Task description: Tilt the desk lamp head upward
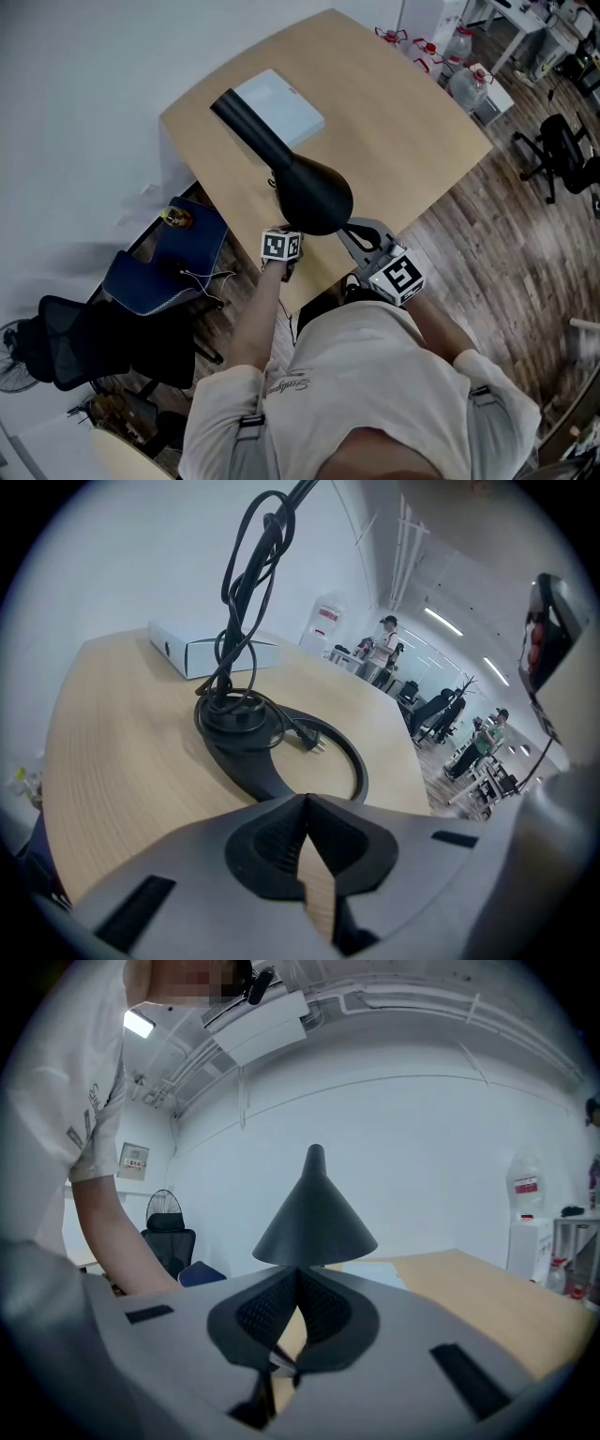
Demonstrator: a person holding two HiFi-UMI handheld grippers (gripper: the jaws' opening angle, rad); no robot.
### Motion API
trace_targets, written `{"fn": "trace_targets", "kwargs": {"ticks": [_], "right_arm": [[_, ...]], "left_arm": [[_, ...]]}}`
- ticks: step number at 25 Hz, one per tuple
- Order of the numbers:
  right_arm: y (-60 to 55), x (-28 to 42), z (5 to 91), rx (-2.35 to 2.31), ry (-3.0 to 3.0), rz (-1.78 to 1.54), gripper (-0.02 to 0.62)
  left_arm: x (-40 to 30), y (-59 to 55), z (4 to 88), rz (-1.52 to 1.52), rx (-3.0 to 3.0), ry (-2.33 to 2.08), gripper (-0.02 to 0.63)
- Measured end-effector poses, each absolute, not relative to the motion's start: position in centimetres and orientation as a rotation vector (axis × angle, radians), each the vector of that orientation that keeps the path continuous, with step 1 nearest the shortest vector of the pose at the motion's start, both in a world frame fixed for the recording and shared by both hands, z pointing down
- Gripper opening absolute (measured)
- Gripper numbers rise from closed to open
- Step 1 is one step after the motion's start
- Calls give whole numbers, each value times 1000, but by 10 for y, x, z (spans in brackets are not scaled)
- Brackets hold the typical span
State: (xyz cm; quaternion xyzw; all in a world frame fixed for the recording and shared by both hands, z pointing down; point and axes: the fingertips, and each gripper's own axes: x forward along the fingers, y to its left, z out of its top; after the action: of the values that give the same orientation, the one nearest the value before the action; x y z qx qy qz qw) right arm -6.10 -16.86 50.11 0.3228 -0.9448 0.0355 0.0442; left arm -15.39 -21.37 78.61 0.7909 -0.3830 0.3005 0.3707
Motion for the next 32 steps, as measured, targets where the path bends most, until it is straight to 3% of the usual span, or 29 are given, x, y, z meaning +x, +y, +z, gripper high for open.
{"fn": "trace_targets", "kwargs": {"ticks": [32], "right_arm": [[-152, -26, 365, 983, -2885, 106, -5]], "left_arm": [[-155, -212, 788, 892, 1992, -1015, 15]]}}
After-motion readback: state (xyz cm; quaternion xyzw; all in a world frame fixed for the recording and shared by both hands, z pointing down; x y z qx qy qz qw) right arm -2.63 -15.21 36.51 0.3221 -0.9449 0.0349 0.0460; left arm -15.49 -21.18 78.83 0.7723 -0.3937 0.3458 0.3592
